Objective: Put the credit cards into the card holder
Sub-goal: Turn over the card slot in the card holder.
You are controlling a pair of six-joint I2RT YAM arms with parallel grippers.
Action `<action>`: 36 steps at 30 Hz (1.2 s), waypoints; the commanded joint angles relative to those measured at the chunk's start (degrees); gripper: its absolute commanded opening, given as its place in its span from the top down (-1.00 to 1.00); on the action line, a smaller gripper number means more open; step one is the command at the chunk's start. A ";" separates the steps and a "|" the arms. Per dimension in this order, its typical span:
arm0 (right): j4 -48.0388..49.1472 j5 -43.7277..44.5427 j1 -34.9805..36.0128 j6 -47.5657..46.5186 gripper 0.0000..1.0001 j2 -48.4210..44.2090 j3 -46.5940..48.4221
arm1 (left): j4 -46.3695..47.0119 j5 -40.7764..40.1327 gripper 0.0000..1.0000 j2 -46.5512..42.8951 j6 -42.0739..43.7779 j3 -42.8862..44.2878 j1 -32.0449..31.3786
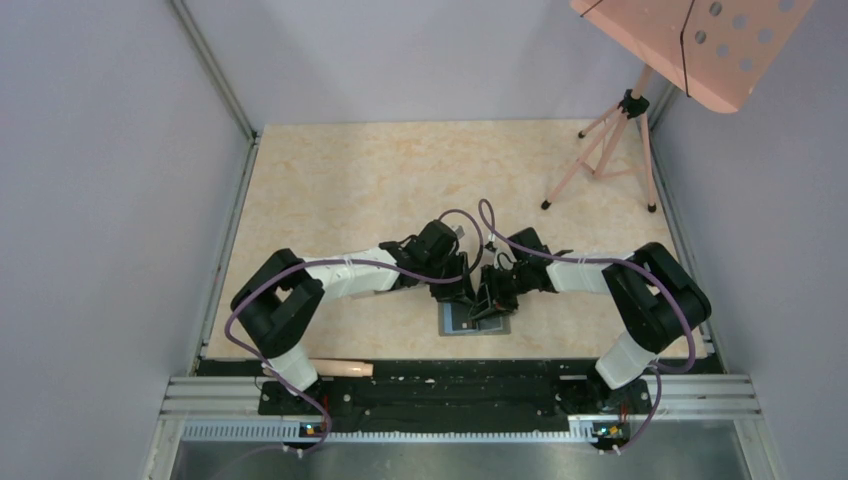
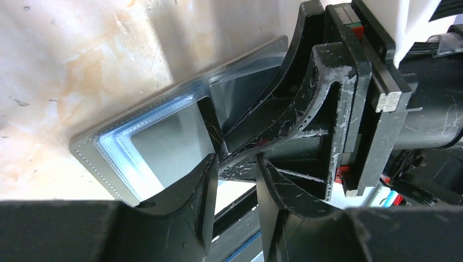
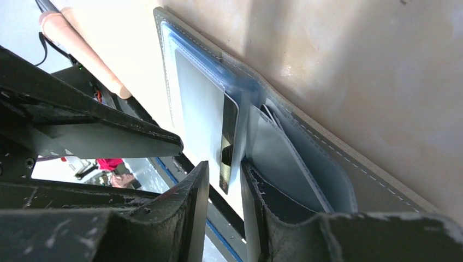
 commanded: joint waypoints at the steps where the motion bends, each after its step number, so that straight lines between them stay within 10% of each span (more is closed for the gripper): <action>1: -1.74 5.80 1.33 -2.50 0.39 1.42 0.31 | -2.10 -2.81 0.24 -3.48 0.88 0.80 0.00; 8: -1.75 6.10 1.37 -2.55 0.39 1.68 -0.28 | -13.80 -12.04 0.07 -2.03 2.95 2.58 0.21; 36: -1.30 5.95 1.40 -2.38 0.43 2.12 -0.80 | -12.73 -9.23 0.12 -0.94 4.31 5.24 -0.09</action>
